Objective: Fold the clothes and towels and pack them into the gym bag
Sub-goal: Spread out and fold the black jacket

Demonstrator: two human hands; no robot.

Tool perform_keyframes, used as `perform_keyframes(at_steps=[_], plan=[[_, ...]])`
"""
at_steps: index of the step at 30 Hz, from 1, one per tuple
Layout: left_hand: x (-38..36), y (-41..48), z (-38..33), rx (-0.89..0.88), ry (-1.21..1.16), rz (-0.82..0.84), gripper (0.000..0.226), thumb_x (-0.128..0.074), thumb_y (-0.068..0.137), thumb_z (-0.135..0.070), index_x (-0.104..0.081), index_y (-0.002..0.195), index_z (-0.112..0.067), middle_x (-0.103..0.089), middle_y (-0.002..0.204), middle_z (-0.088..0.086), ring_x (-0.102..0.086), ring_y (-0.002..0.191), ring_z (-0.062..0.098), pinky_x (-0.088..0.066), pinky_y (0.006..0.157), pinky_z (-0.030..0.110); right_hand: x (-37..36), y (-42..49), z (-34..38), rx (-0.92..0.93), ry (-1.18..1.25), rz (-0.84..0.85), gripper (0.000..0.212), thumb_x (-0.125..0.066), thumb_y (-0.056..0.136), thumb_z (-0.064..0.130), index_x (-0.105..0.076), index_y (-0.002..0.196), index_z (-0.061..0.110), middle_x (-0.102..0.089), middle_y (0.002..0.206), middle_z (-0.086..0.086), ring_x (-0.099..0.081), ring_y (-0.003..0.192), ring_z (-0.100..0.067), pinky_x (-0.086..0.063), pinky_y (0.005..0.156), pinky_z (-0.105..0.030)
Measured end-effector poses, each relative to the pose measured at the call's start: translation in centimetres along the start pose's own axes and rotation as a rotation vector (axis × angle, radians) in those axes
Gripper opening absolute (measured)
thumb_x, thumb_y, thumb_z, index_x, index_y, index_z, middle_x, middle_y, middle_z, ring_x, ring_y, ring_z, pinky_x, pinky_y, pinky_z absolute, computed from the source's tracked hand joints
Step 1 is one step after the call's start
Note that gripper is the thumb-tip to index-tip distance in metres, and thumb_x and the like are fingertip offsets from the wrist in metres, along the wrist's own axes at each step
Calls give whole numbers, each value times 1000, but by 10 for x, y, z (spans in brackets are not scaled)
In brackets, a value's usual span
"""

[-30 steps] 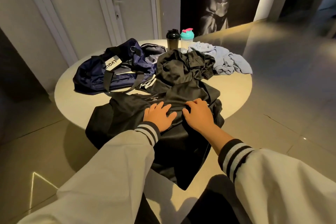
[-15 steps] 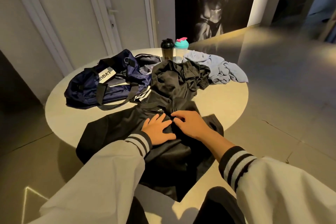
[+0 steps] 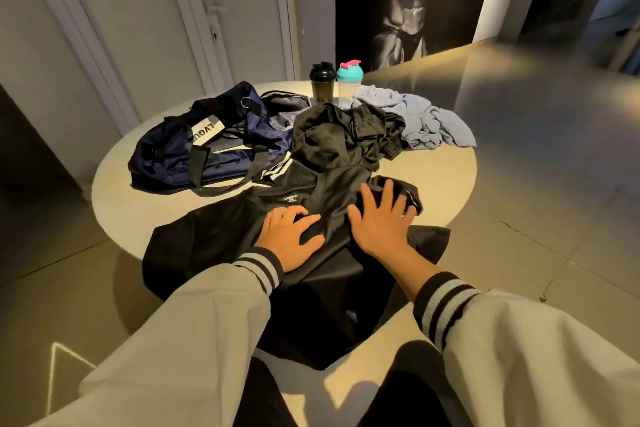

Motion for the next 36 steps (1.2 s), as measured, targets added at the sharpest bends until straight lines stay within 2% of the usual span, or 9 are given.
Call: perform_keyframes(at_steps=[4, 8, 11, 14, 20, 24, 28, 31, 36], plan=[[1, 3, 8, 52, 86, 12, 61, -30, 96, -67, -33, 151, -41, -36, 154, -9, -29, 140, 23, -14, 119, 42, 6, -5, -18, -43, -84, 25, 53, -20, 103, 55, -39, 144, 27, -28, 154, -17, -22, 141, -41, -14, 114, -62], [8, 17, -3, 211, 140, 4, 51, -35, 102, -38, -32, 152, -37, -37, 156, -5, -34, 143, 24, 5, 120, 57, 7, -17, -10, 18, -69, -30, 45, -26, 104, 51, -48, 133, 25, -41, 131, -12, -42, 123, -38, -19, 107, -58], [10, 28, -40, 111, 16, -27, 46, -36, 104, -30, -41, 149, -33, -39, 156, -3, -38, 141, 22, -9, 122, 50, 8, -18, -13, 29, -54, -58, 43, -30, 103, 50, -49, 136, 29, -38, 138, -12, -32, 133, -38, -17, 109, -57], [-9, 33, -57, 63, -31, 74, 56, -34, 101, -57, -36, 152, -33, -32, 161, 2, -30, 146, 26, -23, 119, 46, -1, -18, -28, -50, -30, 58, 51, -30, 103, 51, -32, 152, 35, -12, 163, -14, -3, 150, -39, -2, 116, -62], [-28, 26, -91, -178, 7, 244, 69, -38, 95, -69, -23, 156, -39, -14, 167, -1, -8, 153, 25, -8, 123, 48, 35, -26, -56, -117, -56, -203, 32, -47, 96, 28, -60, 123, 18, -48, 128, -10, -41, 123, -34, -28, 107, -48], [-28, 35, -92, -155, 38, 202, 63, -30, 99, -66, -27, 155, -38, -17, 166, -3, -13, 153, 24, -12, 122, 48, 41, -32, -43, 130, 256, -290, 48, -51, 96, 18, -51, 143, 11, -42, 138, -8, -44, 126, -28, -41, 108, -39], [-28, 39, -64, 52, 118, 193, 69, -21, 97, -72, -16, 157, -40, -6, 168, -5, -5, 154, 23, -3, 123, 50, 26, -22, -46, 79, 109, -87, 59, -46, 101, 36, -28, 157, 26, -19, 163, -9, -6, 152, -32, -8, 121, -52], [-22, 41, -59, 93, 147, 170, 67, -25, 98, -68, -14, 158, -39, -8, 168, -3, -6, 154, 25, -1, 123, 52, 20, -18, -55, -23, 142, -10, 57, -36, 104, 49, -24, 157, 31, -4, 166, -17, 10, 152, -36, 0, 122, -50], [-28, 43, -88, 22, 42, 215, 62, -33, 99, -64, -23, 155, -40, -10, 167, -3, -5, 154, 24, -3, 123, 52, 14, -4, -48, -12, 288, -13, 52, -37, 105, 45, -50, 144, 13, -46, 146, -22, -26, 144, -38, -22, 119, -43]])
Point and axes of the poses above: each hand's wrist, its own y-axis towards the middle knuckle, its own x-axis out of the back of the hand, z = x × y, the point moved 7 cm from there along y, towards the middle knuckle
